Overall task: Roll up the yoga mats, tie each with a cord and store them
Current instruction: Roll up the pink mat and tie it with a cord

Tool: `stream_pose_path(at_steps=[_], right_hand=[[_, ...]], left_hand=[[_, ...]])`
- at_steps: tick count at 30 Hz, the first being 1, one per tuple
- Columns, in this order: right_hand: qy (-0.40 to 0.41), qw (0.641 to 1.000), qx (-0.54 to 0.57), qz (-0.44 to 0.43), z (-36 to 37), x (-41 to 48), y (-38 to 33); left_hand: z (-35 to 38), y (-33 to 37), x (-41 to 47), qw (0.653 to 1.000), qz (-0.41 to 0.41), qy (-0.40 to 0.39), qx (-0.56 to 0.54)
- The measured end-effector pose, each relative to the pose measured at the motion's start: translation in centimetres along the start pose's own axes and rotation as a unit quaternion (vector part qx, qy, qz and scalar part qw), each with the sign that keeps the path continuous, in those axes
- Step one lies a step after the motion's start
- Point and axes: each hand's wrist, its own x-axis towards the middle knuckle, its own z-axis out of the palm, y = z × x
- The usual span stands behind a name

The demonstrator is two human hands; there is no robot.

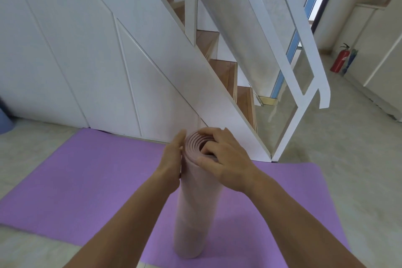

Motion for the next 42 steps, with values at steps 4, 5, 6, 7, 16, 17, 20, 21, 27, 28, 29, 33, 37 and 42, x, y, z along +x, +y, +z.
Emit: stream_pose_path(at_steps=[4,5,6,7,16,17,20,21,27,28,29,33,37,42], right_hand=[[0.058,0.992,0.104,0.026,1.0,0.5,-0.4],[0.094,0.986,0.129,0.051,0.9,0.8,-0.5],[0.135,0.976,0.145,0.089,0.8,1.2,-0.6],[0.167,0.965,0.152,0.135,0.4,1.7,-0.7],[-0.031,0.966,0.074,0.247,1.1,3.7,-0.9],[-0.033,0.966,0.061,0.250,1.1,3.9,-0.9],[-0.032,0.962,0.071,0.261,1.0,3.9,-1.2],[-0.032,0.962,0.076,0.259,1.1,3.7,-1.3],[-0.060,0.964,0.026,0.256,0.3,3.0,-2.2],[-0.071,0.969,-0.026,0.237,0.1,3.0,-2.4],[-0.085,0.972,-0.076,0.204,0.0,3.1,-2.7],[-0.150,0.972,-0.134,0.124,0.7,3.9,-3.6],[-0.185,0.961,-0.154,0.138,1.7,5.1,-3.9],[-0.199,0.959,-0.155,0.130,1.9,5.6,-4.4]], left_hand=[[0.1,1.7,-0.1,0.994,0.027,-0.047,0.092],[-0.1,1.9,0.1,0.993,0.020,-0.034,0.107],[-0.2,2.1,0.2,0.993,0.010,-0.028,0.114],[-0.3,2.3,0.3,0.992,0.005,-0.021,0.125],[-1.0,1.4,0.8,0.976,0.084,0.031,0.196],[-1.1,1.2,0.9,0.977,0.083,0.035,0.191],[-1.3,0.9,0.6,0.985,0.056,0.053,0.153],[-1.2,0.9,0.4,0.988,0.041,0.056,0.138],[-1.1,3.7,-0.6,0.993,-0.117,0.031,0.016],[-1.4,4.3,-0.5,0.991,-0.129,0.028,0.025],[-1.7,4.7,-0.5,0.990,-0.137,0.020,0.036],[-2.7,5.0,-0.2,0.984,-0.168,-0.048,0.047],[-4.3,4.7,1.2,0.985,-0.163,-0.041,0.030],[-5.7,4.0,1.1,0.987,-0.135,-0.057,0.064]])
